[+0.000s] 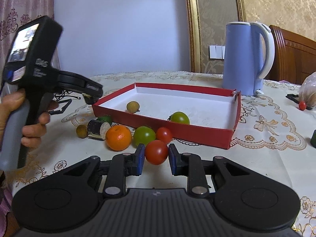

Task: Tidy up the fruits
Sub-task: 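Carry the eggplant slice into the red box and open the left gripper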

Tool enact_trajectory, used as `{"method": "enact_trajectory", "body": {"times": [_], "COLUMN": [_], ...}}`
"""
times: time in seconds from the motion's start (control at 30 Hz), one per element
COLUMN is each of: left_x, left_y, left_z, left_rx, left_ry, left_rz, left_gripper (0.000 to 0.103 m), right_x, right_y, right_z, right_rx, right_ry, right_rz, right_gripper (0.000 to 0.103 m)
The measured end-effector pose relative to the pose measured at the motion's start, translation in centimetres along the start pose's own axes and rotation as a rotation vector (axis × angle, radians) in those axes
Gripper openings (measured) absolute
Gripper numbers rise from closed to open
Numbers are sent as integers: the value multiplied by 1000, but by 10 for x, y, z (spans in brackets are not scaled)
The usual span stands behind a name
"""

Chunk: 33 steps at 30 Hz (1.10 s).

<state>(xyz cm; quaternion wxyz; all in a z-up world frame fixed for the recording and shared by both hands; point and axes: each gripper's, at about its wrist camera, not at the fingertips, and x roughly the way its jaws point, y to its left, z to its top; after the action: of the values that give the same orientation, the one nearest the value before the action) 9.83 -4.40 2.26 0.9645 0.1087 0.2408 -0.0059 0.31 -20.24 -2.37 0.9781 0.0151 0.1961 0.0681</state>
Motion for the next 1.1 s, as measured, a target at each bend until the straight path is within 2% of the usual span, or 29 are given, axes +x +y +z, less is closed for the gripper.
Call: {"method": "enact_trajectory", "body": {"times": [0.37, 0.47, 0.6, 0.63, 0.67, 0.73, 0.83, 0.9, 0.97, 1.1], "left_x": [33, 47, 66, 67, 64, 55, 35, 22, 10, -7], "left_y": [-43, -56, -71, -74, -77, -78, -70, -57, -39, 2], "left_z": [29, 37, 42, 41, 41, 37, 31, 24, 15, -11], "left_rx": [68, 73, 74, 77, 84, 98, 107, 84, 44, -58], "left_ry": [-31, -12, 57, 62, 55, 15, -33, -63, -88, -122], "left_rz": [-19, -30, -51, -46, -36, -19, 9, 24, 60, 143], "left_gripper": [32, 32, 34, 36, 46, 56, 57, 65, 80, 83], "right_x": [-6, -8, -11, -10, -11, -11, -12, -13, -14, -13], "right_y": [-11, -13, -17, -18, -18, -20, -21, -21, -20, -18], "right_z": [-3, -3, -3, -3, -4, -4, -5, -6, -6, -5], "right_rx": [19, 25, 31, 32, 34, 37, 41, 44, 43, 41], "right_ry": [-12, -16, -21, -21, -20, -19, -22, -23, -27, -35], "right_rz": [-6, -7, -11, -12, -13, -14, -14, -13, -11, -13], "right_gripper": [25, 25, 25, 25, 25, 25, 25, 25, 25, 25]}}
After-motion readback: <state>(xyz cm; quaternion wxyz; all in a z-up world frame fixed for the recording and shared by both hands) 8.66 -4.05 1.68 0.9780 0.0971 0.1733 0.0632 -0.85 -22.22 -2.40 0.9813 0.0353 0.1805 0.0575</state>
